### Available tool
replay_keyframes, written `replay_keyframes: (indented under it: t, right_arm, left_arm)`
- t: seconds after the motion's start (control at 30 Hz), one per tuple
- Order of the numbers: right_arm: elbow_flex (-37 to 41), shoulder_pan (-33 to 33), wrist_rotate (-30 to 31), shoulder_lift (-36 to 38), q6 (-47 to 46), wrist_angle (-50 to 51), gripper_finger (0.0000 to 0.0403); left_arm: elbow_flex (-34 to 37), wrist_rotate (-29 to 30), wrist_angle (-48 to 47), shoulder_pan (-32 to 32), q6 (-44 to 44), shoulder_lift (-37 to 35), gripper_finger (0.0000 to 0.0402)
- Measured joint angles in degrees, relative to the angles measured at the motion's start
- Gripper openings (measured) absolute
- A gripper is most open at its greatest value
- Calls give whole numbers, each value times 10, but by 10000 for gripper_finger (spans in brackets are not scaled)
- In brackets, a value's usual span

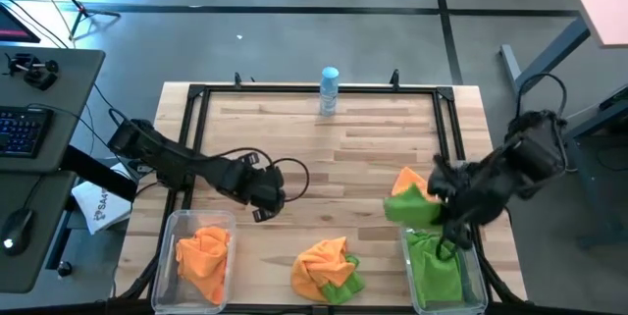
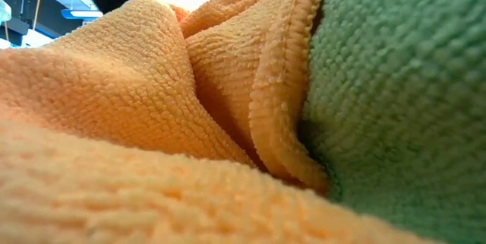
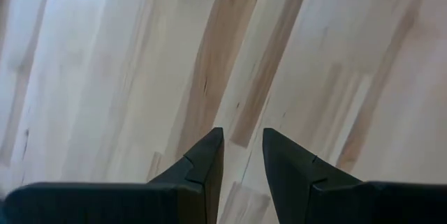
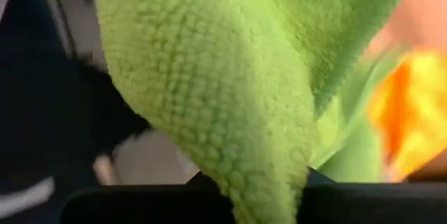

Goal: Sort microfiber towel by color & place in baskets
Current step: Put the green microfiber cloth into the right transparent bin

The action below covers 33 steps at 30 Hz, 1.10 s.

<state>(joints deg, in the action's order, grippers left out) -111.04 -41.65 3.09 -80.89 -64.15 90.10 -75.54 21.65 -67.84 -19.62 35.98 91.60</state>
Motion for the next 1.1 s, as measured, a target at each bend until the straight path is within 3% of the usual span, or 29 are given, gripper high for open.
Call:
replay_keyframes:
  t: [0.2,0.4,0.6,0.73,0.9,1.0,1.1]
  right_arm:
    - [13,-74,-106,-27,-125,-1,0]
    - [13,-150,-140,-47,-266,-28,0]
    - [13,-196,-111,-63,-319,-51,0]
    - [13,-200,-72,-73,-296,-47,0]
    - [16,-200,32,-91,-169,-1,0]
    - [47,-200,94,-94,-62,-16,0]
    - [99,-200,102,-94,-53,1,0]
  left_arm:
    - [28,-3,-1,-4,15,0,90]
    - [29,-4,0,-5,15,0,90]
    - [29,0,2,-5,14,0,90]
    - [29,3,2,-4,8,0,90]
    - [30,4,7,-4,9,0,90]
    - [30,4,15,-4,9,0,90]
    - [30,1,15,-6,9,0,90]
